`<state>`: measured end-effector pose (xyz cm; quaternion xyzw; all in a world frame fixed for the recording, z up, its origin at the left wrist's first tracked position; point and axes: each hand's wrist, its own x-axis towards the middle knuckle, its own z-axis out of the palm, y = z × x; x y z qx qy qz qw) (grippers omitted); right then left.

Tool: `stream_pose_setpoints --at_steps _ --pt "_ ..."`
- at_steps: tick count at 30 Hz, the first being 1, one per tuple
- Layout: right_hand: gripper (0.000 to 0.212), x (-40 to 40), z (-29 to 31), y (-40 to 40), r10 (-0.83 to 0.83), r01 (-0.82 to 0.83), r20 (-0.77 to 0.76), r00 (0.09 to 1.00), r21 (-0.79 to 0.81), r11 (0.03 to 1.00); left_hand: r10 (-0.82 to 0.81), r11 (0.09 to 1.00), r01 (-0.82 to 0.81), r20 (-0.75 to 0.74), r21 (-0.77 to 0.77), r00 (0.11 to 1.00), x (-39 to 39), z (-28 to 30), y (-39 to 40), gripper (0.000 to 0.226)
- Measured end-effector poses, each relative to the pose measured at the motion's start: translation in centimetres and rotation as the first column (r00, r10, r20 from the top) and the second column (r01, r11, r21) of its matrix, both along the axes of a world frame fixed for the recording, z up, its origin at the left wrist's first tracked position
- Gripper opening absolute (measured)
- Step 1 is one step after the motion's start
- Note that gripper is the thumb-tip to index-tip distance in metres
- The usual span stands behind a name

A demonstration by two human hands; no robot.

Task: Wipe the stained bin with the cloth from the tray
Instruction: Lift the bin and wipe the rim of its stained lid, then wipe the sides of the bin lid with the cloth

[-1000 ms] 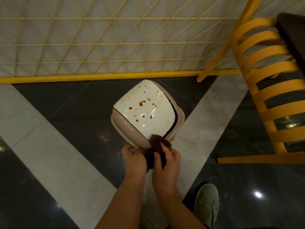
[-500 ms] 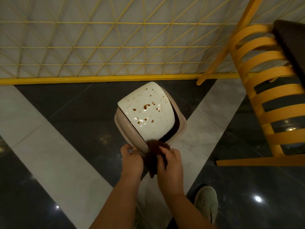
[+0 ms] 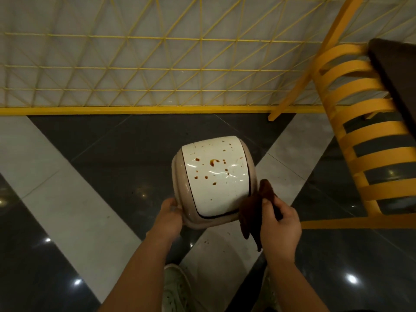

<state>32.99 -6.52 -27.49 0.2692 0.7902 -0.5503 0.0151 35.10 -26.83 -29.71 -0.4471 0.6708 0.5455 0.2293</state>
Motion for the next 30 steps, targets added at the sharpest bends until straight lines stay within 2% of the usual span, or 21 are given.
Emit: stream_pose_setpoints --at_steps 3,5,7,10,12,13,15,19,23,27,30 --pt "0.011 -0.4 0.6 -0.1 0.030 -0.030 -0.007 1.000 -0.001 1.000 -0.046 0.994 0.051 0.056 -0.095 0.997 0.6 -0.6 -0.1 0.020" --pt "0.011 -1.1 1.1 -0.3 0.038 -0.038 -0.019 0.999 0.005 0.999 -0.032 0.987 0.041 0.061 -0.158 0.998 0.4 0.2 0.2 0.031" --pt "0.011 -1.8 1.6 -0.4 0.045 -0.045 -0.044 0.998 0.013 0.999 -0.030 0.958 0.035 0.021 -0.284 0.999 -0.1 2.0 0.6 0.042" --pt "0.007 -2.6 2.1 -0.9 0.079 -0.075 -0.081 0.994 0.048 0.996 -0.056 0.886 -0.051 -0.216 -0.460 0.975 -0.9 5.4 0.7 0.047" --pt "0.008 -3.1 2.1 -1.2 0.122 -0.115 -0.093 0.988 0.082 0.990 -0.174 0.860 -0.048 -0.381 -0.508 0.908 -1.3 6.9 0.9 0.046" --pt "0.009 -3.4 2.2 -1.5 0.149 -0.139 -0.099 0.984 0.107 0.985 -0.246 0.851 -0.009 -0.413 -0.526 0.877 -1.4 7.2 0.9 0.046" --pt "0.012 -3.8 2.2 -1.9 0.195 -0.173 -0.132 0.972 0.163 0.971 -0.347 0.841 0.089 -0.405 -0.534 0.846 -1.7 6.8 0.8 0.052" --pt "0.026 -4.6 1.5 -2.0 0.278 -0.227 -0.162 0.947 0.276 0.934 -0.427 0.829 0.227 -0.314 -0.512 0.848 -2.6 6.0 -0.2 0.063" --pt "0.029 -5.2 1.2 -2.3 0.289 -0.207 -0.194 0.938 0.355 0.912 -0.540 0.753 0.351 -0.219 -0.557 0.812 -2.9 5.9 -0.9 0.080" --pt "0.038 -5.7 1.1 -3.7 0.378 -0.243 -0.161 0.912 0.531 0.812 -0.542 0.735 0.358 -0.182 -0.576 0.820 -3.0 5.5 -1.2 0.085" --pt "0.041 -5.7 1.4 -5.6 0.469 -0.273 -0.165 0.868 0.630 0.727 -0.512 0.753 0.327 -0.197 -0.571 0.836 -3.3 5.3 -1.3 0.086"
